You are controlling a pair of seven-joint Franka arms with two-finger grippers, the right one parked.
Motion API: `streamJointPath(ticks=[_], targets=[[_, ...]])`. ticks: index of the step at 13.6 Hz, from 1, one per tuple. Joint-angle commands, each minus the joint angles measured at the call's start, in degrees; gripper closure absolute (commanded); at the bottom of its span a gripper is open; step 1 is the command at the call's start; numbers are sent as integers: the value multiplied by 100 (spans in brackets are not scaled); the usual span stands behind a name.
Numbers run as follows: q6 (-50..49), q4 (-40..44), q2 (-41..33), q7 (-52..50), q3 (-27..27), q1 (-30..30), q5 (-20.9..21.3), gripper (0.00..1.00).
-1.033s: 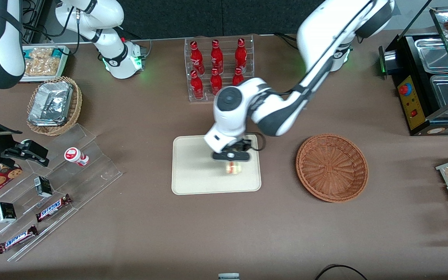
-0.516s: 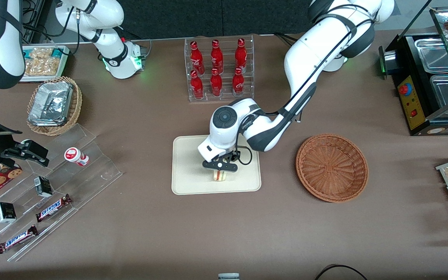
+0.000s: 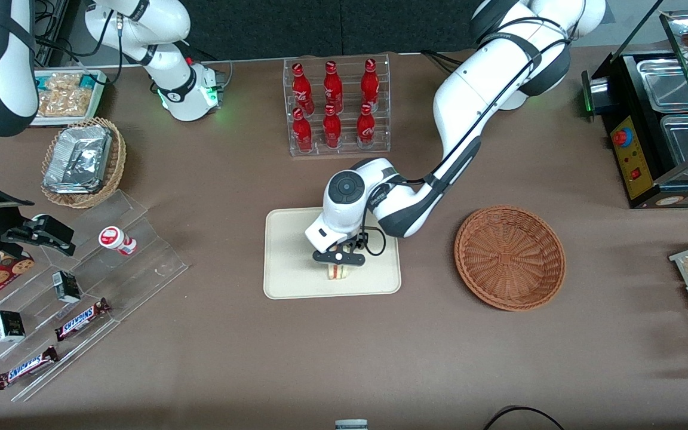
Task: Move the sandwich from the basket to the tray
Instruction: 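Open the left gripper to release the sandwich on the tray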
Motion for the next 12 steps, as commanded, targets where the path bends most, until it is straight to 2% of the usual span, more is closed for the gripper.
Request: streamJointPath(ticks=[1, 5, 8, 12], targets=[[-55, 184, 7, -173, -18, -1, 38, 0], [-748, 394, -502, -51, -80, 375, -856, 0], [-1266, 299, -1143, 590, -106, 806, -1454, 0], [-1804, -612, -2231, 1775, -106, 1754, -2210, 0]])
